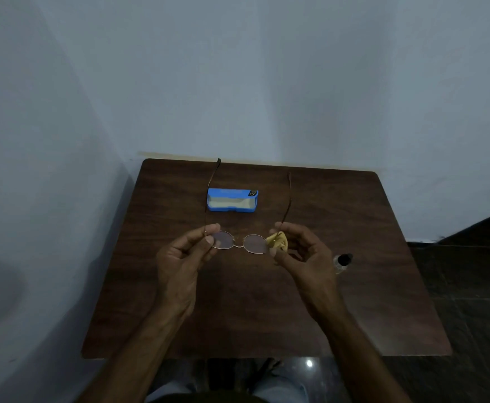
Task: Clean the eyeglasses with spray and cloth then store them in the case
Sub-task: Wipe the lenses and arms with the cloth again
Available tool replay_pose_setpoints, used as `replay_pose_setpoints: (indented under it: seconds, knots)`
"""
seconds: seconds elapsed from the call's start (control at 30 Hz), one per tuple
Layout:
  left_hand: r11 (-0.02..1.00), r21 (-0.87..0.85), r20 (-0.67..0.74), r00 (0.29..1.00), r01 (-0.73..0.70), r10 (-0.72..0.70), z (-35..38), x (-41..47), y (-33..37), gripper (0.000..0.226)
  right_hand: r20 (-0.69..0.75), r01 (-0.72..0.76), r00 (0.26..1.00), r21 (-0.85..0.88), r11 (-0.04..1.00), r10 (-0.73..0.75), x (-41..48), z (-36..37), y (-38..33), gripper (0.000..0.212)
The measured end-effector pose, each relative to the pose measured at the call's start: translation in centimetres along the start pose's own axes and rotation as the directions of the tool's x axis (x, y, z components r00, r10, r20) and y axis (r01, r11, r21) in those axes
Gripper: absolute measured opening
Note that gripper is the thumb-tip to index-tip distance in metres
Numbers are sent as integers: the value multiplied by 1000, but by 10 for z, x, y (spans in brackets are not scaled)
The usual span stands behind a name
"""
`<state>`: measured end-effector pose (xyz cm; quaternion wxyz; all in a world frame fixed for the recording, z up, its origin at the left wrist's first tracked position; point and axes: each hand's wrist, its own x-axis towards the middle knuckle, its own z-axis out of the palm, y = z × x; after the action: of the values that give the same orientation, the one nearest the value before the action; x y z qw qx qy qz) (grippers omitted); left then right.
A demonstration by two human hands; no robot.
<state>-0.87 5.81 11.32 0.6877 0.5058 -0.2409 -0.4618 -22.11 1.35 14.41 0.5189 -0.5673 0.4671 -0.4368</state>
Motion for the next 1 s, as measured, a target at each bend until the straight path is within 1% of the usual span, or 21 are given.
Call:
replay_pose_setpoints:
  seconds: [0.1, 0.2, 0.23, 0.3, 0.33, 0.37, 0.4, 0.43, 0.5, 0.53, 0.67, 0.83, 0.93, 1.0]
  knots:
    - [999, 38, 10, 1000, -29, 29, 0, -2, 1, 32, -5, 45, 999, -44, 998, -45, 1, 3, -2, 26]
    - [999, 28, 3, 999, -44, 44, 4, -3, 5, 31, -21, 122, 992, -57, 991, -123, 2, 8, -4, 23]
    - [999, 4, 3, 999, -42, 42, 6, -4, 6, 33, -28, 146, 989, -47, 988, -148, 2, 10, -5, 22]
    - [998, -65, 5, 1000, -19, 19, 10, -6, 7, 51, -33, 189, 981, -40, 981, -190, 4, 12, -6, 23]
    - [995, -102, 7, 1000, 6, -6, 13, -8, 6, 59, -33, 202, 979, -42, 979, -203, 5, 13, -7, 23]
    - [990, -136, 14, 999, 38, -37, 16, -11, 4, 61, -31, 209, 977, -43, 977, -211, 6, 14, -8, 23]
    - [984, -160, 24, 997, 76, -73, 19, -14, 2, 57, -28, 216, 976, -46, 975, -217, 7, 14, -8, 23]
    - [979, -165, 29, 993, 116, -113, 21, -17, -1, 47, -24, 222, 974, -50, 974, -224, 8, 13, -8, 22]
    - [974, -129, 21, 983, 186, -185, 26, -23, -5, 27, -24, 234, 971, -58, 970, -236, 10, 12, -8, 22]
    - [974, -100, 22, 979, 203, -202, 28, -25, -7, 22, -24, 238, 971, -61, 969, -240, 11, 11, -8, 22]
    - [984, -54, 17, 985, 172, -172, 33, -25, -7, 17, -17, 228, 973, -60, 972, -229, 9, 9, -6, 23]
    - [985, -3, -68, 982, 174, -174, 37, -22, -10, 8, -22, 187, 981, -102, 977, -190, 2, 11, -3, 28]
    - [983, 45, -116, 978, 179, -173, 37, -22, -12, 7, -63, 118, 991, -54, 992, -121, -4, 15, -6, 46]
    - [983, 47, -144, 975, 178, -169, 36, -21, -13, 7, -61, 100, 993, -16, 995, -100, -7, 13, -11, 58]
